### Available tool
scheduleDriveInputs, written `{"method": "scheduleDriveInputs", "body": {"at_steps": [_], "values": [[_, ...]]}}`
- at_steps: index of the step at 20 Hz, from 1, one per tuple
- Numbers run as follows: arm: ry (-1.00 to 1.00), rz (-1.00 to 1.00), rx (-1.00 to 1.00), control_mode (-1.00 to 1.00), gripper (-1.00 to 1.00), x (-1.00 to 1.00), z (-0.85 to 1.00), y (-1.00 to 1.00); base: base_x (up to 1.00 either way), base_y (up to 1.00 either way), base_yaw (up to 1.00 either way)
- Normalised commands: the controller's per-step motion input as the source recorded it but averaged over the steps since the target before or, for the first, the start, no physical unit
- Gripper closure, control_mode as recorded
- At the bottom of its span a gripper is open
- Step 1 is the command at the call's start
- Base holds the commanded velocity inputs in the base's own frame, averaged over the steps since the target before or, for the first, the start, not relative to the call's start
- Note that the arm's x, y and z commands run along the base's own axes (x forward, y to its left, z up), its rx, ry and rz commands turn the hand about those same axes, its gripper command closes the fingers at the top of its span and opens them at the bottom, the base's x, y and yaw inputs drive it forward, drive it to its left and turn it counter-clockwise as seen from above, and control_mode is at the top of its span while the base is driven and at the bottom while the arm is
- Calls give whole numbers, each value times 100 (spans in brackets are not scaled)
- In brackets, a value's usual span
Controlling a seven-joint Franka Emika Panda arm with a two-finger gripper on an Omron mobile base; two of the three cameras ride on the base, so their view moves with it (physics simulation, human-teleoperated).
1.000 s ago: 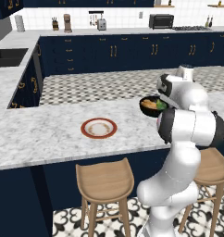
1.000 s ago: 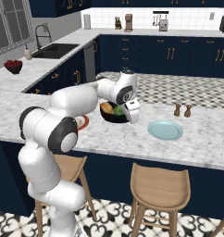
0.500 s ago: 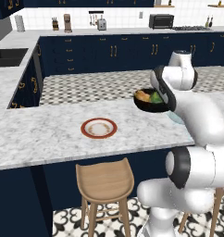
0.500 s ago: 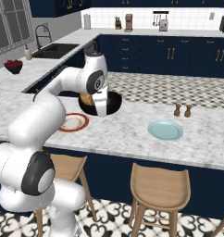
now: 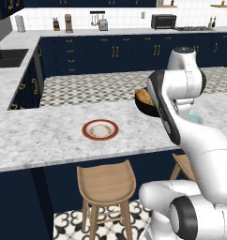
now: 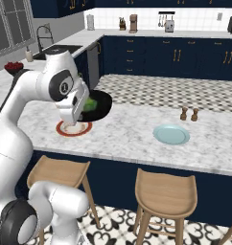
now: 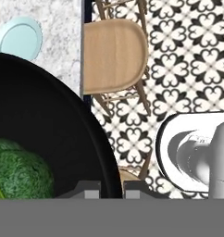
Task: Pick the chicken drumstick and broccoli from their plates and place them in the bowl. Then put the bowl in the fridge.
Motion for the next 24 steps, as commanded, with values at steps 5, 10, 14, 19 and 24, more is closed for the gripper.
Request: {"method": "scheduleDriveInputs", "body": {"at_steps": [5, 10, 14, 19, 24], "values": [[0, -9, 0, -100, 100, -50, 30, 3, 0, 0, 0], [-1, 0, 0, -100, 100, -50, 1, 0, 0, 0, 0], [-2, 3, 1, -100, 100, -57, 0, 0, 0, 0, 0], [-3, 5, 2, -100, 100, -47, 0, -6, 0, 0, 0], [-1, 4, 1, -100, 100, -15, 0, -1, 0, 0, 0]]}}
